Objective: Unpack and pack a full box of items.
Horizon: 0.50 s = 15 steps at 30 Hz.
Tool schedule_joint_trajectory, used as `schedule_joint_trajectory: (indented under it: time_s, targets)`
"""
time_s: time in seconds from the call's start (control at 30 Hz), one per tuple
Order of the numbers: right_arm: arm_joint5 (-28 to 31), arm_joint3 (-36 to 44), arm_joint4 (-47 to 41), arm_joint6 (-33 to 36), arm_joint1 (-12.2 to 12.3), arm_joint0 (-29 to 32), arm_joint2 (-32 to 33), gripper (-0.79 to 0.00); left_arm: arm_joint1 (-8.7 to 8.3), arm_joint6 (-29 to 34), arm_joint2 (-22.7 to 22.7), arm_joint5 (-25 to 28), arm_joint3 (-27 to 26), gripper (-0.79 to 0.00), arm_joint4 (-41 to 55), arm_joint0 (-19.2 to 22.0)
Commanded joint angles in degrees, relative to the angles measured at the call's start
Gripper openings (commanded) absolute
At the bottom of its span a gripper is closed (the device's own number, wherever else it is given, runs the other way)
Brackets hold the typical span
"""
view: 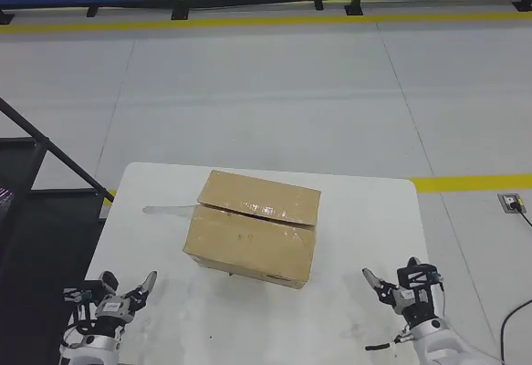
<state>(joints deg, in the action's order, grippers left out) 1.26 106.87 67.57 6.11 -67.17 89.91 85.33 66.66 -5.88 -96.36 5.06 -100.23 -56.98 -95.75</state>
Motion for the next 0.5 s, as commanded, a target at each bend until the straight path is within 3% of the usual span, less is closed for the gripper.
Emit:
schedule_joint_trajectory:
  time_s: [0.0, 0.07, 0.47]
  targets:
    - [-0.9, 0.6, -2.1, 0.3, -0.3, -1.2, -0.8, 0.000, 0.03, -0.7, -0.6, 1.3, -0.3, 0.000, 1.6, 0.0]
    - [-4.9, 0.8, -4.3, 1.6, -0.7, -2.1, -1.2, 0.000, 0.00, -1.2, -1.5, 2.5, -0.3, 0.000, 2.6, 0.0]
    - [-3.9, 0.7, -5.3, 1.8, -0.7, -2.1, -1.5, 0.000, 0.06, 0.4, -0.3, 2.5, 0.6, 0.000, 1.5, 1.1]
